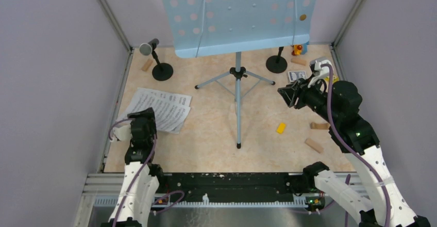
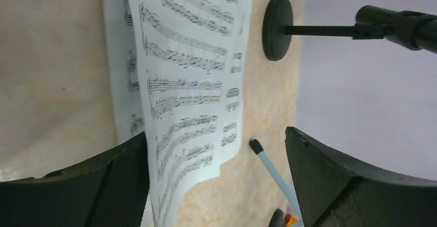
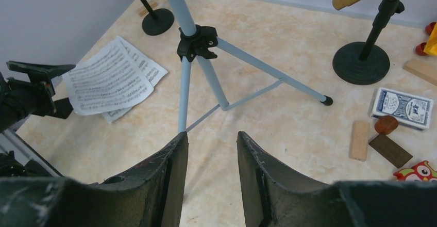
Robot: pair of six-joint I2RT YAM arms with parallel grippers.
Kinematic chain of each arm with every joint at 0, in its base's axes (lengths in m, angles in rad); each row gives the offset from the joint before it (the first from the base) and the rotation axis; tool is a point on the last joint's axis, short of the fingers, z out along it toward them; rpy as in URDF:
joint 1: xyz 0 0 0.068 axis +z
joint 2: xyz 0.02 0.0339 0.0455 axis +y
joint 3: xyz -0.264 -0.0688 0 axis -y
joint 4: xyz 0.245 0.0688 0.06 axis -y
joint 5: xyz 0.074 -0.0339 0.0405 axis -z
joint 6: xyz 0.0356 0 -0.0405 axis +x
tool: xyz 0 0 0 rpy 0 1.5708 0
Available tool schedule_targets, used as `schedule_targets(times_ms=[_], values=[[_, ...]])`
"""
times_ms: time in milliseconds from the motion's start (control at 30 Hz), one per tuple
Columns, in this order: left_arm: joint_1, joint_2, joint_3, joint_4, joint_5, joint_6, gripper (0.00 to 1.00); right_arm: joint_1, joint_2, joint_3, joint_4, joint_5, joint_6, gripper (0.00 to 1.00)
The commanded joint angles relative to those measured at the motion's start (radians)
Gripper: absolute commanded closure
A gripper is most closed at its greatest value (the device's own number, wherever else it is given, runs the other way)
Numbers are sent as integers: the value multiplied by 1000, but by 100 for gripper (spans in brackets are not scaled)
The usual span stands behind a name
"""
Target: Pack up the instrument practice props
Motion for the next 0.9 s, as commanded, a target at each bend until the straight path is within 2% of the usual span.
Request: schedule_targets(times_ms=[0,167,367,500,700,867], values=[[7,44,178,-174,22,136,2,-2,-4,2,-3,-15,0,60],[6,149,333,-394,41,241,1,-2,6,5,-45,-13,3,60],[7,325,496,-569,151,428,1,-2,55,43,-194,-7,7,60],[8,399,568,-647,208,565,1,-2,76,41,-272,-10,27,52],[6,270,565,-583,395,745,2,-2,74,-12,-286,-36,91,49],[6,116,539,-474,572,779,11,-2,48,-59,-267,-56,128,49]])
